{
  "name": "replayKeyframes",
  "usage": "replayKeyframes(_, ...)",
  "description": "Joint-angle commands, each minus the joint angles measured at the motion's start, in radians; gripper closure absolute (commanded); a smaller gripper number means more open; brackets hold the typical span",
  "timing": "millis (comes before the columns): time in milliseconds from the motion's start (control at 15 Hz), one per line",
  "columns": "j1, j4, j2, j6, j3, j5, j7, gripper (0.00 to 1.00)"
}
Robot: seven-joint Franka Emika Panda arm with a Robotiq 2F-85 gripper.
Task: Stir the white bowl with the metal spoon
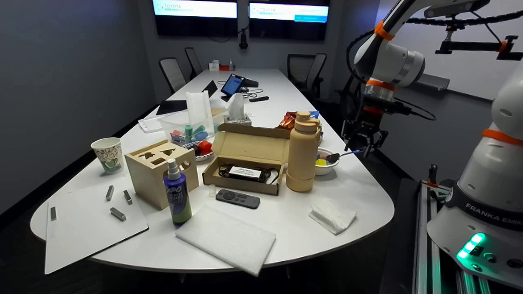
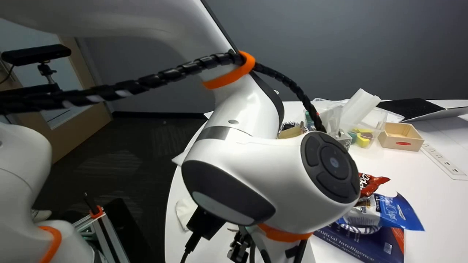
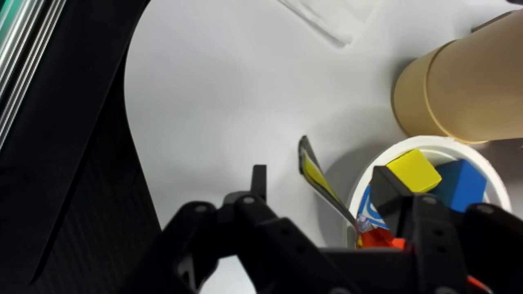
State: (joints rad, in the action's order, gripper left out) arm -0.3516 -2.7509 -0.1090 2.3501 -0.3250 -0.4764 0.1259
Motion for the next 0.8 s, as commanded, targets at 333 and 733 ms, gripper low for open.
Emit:
replayKeyframes(333, 0.006, 0.025, 0.01, -0.023, -0.023, -0.036, -0.045, 0.99)
replayKeyframes(733, 0.011, 0.048, 0.015, -0.054, -0.024, -0.077, -0.092, 1.0)
